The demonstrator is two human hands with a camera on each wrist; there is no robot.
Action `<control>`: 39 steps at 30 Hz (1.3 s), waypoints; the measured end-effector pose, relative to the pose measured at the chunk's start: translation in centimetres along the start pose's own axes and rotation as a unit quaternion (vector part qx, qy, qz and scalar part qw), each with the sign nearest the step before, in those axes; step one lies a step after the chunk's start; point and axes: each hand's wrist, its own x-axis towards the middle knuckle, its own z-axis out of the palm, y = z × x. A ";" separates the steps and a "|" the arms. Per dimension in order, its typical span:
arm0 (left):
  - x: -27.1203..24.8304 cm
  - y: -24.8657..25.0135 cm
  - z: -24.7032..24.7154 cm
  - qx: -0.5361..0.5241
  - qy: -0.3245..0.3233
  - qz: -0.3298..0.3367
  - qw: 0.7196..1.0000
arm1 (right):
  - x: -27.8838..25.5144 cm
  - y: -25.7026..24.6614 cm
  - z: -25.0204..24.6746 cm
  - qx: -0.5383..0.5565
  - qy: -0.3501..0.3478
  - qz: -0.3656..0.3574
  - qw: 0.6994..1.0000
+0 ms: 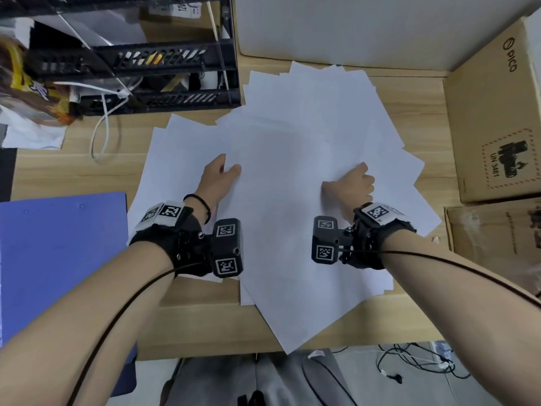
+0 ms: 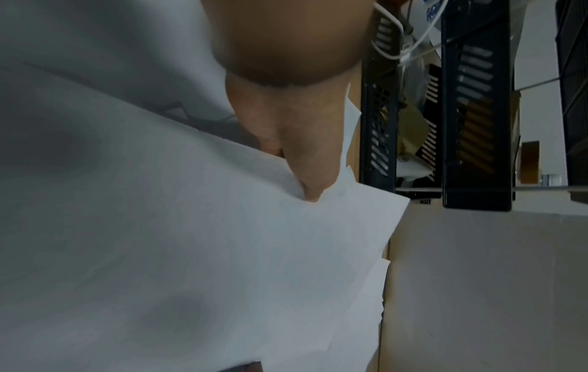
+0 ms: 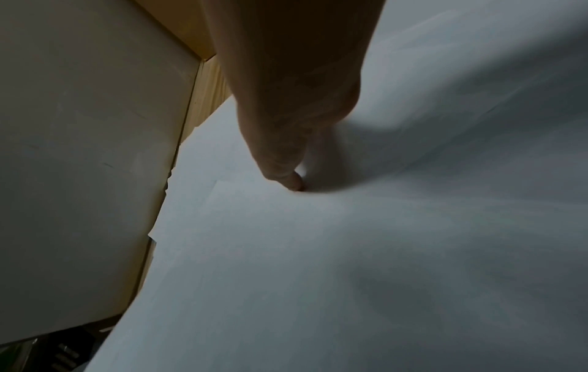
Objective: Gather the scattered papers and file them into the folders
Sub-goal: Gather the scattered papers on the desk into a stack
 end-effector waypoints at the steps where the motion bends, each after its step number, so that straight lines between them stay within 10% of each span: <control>1: 0.2 0.2 0.2 -0.004 -0.003 -0.008 1.000 | 0.0 0.3 -0.2 -0.002 -0.003 -0.008 1.000; 18: 1.7 2.7 3.1 0.006 -0.122 -0.047 0.991 | 2.1 -0.1 -2.4 0.256 -0.086 0.008 0.963; 25: 1.8 2.6 3.1 0.058 -0.063 0.002 0.996 | 1.5 -0.3 -2.6 0.241 -0.185 -0.047 0.951; 31: 2.4 3.5 2.7 0.056 -0.054 0.086 0.993 | 2.5 -0.9 -2.3 0.222 -0.057 -0.106 0.968; 39: 3.2 3.4 3.5 -0.051 -0.016 -0.033 0.998 | 2.3 -2.7 -1.9 0.361 -0.149 0.004 0.920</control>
